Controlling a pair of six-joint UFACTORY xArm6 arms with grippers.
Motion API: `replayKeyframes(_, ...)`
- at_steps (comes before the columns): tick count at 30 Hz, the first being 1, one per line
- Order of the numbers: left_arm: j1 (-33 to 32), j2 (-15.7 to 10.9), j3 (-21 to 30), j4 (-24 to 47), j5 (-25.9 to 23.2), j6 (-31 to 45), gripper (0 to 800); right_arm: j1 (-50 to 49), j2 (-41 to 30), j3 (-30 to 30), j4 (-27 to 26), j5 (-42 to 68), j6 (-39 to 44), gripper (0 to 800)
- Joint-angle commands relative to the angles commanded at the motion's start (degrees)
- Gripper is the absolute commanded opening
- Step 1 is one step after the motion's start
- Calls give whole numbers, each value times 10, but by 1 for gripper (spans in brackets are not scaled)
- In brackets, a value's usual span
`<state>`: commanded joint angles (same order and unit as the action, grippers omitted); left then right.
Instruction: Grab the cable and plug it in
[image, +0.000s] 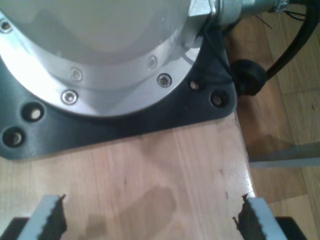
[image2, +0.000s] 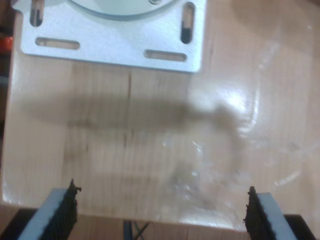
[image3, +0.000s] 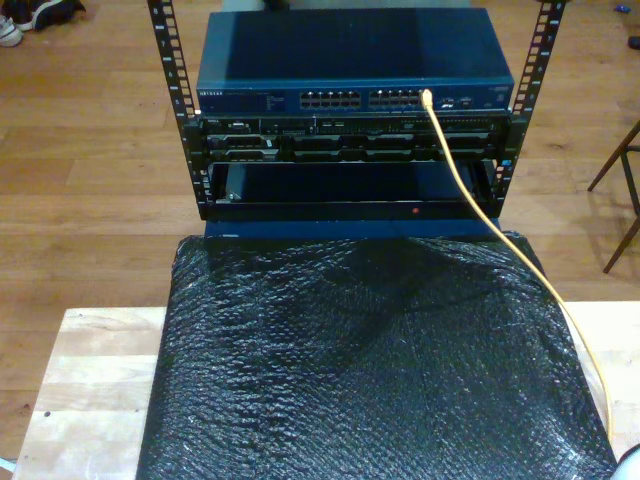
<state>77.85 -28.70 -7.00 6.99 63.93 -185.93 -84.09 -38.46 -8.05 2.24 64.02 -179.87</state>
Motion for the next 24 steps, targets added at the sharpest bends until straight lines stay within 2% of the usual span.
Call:
replayKeyframes(14, 0, -1, 0, 0, 0, 0, 800, -27, 13, 61, 6, -93, -9, 798)
replayKeyframes(24, 0, 0, 0, 0, 0, 0, 800, -30, 2, 73, 4, -120, -9, 798)
